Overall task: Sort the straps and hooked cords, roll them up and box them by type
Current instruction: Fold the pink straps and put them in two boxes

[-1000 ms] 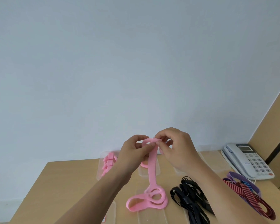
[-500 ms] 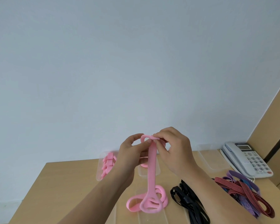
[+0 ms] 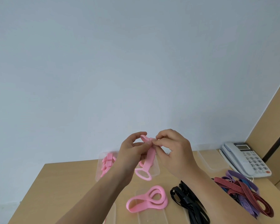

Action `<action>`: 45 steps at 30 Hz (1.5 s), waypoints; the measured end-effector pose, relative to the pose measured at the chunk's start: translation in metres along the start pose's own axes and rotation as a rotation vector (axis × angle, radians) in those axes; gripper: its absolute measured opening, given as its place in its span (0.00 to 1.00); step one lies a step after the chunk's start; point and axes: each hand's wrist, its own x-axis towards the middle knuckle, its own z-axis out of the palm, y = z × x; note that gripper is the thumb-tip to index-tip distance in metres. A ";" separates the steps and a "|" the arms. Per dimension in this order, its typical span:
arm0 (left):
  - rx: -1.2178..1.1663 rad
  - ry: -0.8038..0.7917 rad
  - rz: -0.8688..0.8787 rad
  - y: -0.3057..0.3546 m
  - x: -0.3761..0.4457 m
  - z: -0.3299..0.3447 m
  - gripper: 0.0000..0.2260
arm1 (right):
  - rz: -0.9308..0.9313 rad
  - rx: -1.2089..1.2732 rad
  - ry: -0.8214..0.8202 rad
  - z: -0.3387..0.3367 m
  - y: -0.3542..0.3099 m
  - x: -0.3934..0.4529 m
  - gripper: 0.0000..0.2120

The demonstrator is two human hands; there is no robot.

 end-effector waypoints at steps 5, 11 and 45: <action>0.129 -0.007 0.064 0.002 0.001 -0.002 0.15 | 0.049 0.037 -0.014 -0.005 -0.004 0.004 0.04; 0.262 0.002 0.165 0.005 0.000 -0.001 0.18 | 0.191 -0.048 -0.237 -0.009 -0.004 0.015 0.13; 0.054 -0.073 -0.005 0.014 -0.004 0.000 0.17 | -0.031 -0.127 -0.027 -0.004 -0.002 0.003 0.05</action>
